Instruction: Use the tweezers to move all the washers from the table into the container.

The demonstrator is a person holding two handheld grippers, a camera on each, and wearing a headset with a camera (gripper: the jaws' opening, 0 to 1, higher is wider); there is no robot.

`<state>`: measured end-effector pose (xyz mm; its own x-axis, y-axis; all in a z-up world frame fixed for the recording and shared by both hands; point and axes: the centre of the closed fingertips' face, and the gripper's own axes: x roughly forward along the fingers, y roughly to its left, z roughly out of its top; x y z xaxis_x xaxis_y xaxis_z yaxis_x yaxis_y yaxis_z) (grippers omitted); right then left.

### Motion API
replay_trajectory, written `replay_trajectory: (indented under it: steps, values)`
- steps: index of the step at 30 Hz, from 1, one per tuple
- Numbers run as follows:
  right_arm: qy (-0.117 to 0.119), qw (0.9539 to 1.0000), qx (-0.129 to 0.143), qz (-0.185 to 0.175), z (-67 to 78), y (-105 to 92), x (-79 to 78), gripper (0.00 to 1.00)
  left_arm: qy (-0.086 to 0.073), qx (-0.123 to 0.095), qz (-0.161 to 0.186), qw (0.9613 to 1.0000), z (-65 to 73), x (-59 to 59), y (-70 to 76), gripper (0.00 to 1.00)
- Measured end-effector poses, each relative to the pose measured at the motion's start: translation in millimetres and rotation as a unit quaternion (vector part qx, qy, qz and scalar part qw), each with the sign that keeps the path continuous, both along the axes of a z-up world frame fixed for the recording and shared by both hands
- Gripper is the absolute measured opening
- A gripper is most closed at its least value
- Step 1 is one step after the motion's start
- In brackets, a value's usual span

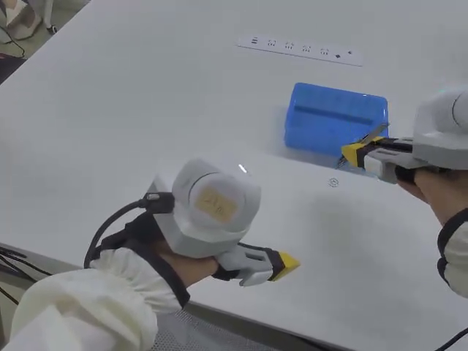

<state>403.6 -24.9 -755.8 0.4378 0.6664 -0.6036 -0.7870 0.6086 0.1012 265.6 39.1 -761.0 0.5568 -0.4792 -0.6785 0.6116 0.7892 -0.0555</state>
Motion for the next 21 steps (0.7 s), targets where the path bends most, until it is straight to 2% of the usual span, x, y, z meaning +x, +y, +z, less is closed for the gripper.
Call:
replay_trajectory:
  steps: [3,8,14,21]
  values:
    - [0.008,0.9999,-0.008,0.007,-6.8,1.4,-6.7,0.05,0.0,0.0,0.001,1.0,0.3,0.1,0.7,0.78]
    - [0.014,0.999,-0.038,0.015,-19.3,-1.6,-10.8,0.05,0.0,0.001,0.002,1.0,-0.1,-0.4,1.7,0.78]
    - [0.02,0.9986,-0.045,0.017,-25.3,-2.2,-8.0,0.05,0.002,0.003,0.001,1.0,-1.6,-1.3,2.5,0.78]
    - [0.019,0.9986,-0.046,0.018,-25.3,-1.3,-7.6,0.05,0.003,0.003,0.002,1.0,-2.4,-1.2,3.6,0.78]
